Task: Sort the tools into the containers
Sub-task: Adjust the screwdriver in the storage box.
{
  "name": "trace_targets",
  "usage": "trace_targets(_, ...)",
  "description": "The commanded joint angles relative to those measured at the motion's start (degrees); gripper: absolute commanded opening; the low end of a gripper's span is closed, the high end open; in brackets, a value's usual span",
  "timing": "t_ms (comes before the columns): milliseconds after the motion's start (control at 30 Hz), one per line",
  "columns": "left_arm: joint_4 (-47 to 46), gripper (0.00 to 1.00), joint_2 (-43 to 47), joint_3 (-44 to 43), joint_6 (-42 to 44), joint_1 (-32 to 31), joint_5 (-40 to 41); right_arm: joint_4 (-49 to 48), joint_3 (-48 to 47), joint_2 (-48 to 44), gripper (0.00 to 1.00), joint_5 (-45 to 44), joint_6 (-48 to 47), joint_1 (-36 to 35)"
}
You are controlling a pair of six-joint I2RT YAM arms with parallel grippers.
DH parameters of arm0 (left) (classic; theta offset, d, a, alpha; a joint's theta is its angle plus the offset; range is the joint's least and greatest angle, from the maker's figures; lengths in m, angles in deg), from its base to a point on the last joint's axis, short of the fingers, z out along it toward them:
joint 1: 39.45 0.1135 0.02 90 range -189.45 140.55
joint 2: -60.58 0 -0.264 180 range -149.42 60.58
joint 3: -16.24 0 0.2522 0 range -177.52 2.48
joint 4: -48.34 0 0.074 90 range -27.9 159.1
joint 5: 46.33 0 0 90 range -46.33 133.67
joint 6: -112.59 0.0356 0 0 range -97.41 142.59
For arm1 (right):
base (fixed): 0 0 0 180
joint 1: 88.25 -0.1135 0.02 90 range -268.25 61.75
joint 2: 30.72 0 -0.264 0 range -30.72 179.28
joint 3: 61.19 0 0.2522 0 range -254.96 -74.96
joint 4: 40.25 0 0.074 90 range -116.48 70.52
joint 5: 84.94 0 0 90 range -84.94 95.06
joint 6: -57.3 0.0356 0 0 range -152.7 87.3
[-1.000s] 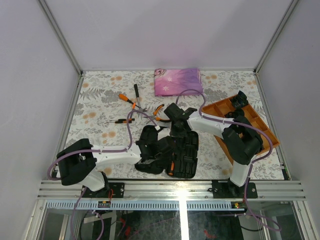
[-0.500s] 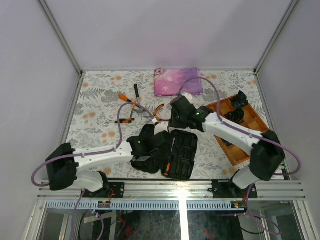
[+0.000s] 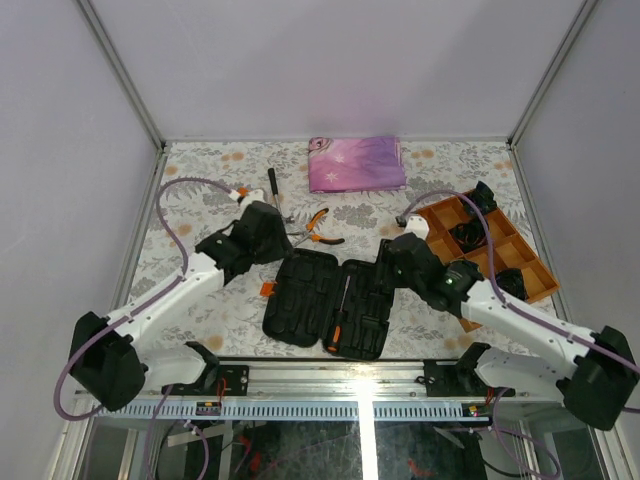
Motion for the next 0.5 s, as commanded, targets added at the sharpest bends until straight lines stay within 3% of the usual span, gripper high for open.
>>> trace_targets(0,2.9,0.48,-3.1,-4.7,2.6,11.2,-2.5,-1.1,3.1,-7.5,0.52,-3.0,-0.7,-0.3)
trace_targets(167,2.7,0.5,-13.8,-12.7,0.5,19.9,-2.9,0.2,7.2,-12.7,0.56,-3.9,1.3,-0.3)
trace_targets(300,2.7,0.52,-23.8,-20.8,-0.3,24.4,-2.0,0.3,10.1,-15.7,0.65,-3.5,2.2,-0.3)
trace_targets(467,2.1,0.55,-34.1,-29.1,-1.6,29.1,-2.3,1.5,11.7,-18.1,0.68,-2.8,2.7,-0.3)
